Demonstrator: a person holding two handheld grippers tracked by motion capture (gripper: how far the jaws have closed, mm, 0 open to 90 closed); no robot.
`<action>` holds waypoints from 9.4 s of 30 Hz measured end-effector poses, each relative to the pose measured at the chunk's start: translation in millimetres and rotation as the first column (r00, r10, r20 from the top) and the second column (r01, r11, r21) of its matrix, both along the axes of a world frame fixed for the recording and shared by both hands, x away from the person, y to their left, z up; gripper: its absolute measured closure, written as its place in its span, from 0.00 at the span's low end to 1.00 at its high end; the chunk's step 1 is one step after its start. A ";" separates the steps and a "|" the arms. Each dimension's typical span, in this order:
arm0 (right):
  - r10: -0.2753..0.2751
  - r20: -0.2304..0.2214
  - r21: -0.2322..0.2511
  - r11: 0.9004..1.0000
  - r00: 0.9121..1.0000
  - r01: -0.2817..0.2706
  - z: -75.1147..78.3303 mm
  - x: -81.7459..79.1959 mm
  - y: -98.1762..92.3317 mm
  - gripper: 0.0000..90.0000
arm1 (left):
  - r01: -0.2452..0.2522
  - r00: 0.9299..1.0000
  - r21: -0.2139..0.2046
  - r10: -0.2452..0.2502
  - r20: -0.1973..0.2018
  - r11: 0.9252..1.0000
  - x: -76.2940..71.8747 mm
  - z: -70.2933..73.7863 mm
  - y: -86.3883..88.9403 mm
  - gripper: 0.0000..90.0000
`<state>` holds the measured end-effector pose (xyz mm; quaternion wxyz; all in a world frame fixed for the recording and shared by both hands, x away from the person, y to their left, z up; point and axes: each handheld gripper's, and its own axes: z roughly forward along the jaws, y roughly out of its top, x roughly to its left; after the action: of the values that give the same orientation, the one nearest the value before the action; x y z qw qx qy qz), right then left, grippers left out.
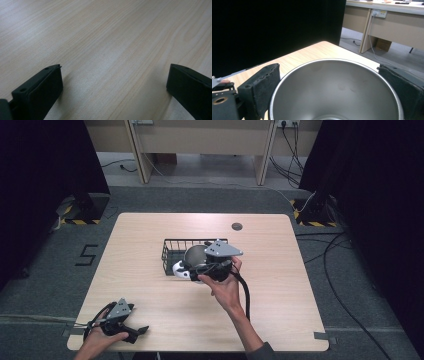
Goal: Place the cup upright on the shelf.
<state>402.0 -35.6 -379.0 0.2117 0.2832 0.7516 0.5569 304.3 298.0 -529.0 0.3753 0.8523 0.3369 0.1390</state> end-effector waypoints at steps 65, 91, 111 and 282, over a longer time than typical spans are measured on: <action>-0.205 -0.025 0.022 0.978 0.978 0.206 9.1 83.4 -2.6 0.07 | 0.005 1.000 0.001 -0.005 -0.002 1.000 0.2 0.3 0.3 0.00; -0.231 -0.041 -0.002 0.973 0.972 0.231 -16.3 95.7 2.6 0.07 | 0.005 1.000 0.001 -0.005 -0.002 1.000 0.2 0.2 0.3 0.00; -0.237 -0.087 0.004 0.971 0.968 0.239 -35.0 99.3 -1.9 0.07 | 0.006 1.000 0.002 -0.006 -0.002 1.000 0.2 0.2 0.3 0.00; -0.088 -0.231 -0.090 0.994 0.969 0.068 -122.8 -82.0 -107.5 0.17 | -0.002 1.000 0.004 0.002 -0.001 1.000 -2.8 0.1 1.8 0.00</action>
<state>320.1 -143.1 -501.8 0.1546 0.3674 0.7816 0.4797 301.5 299.8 -528.9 0.3732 0.8528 0.3376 0.1397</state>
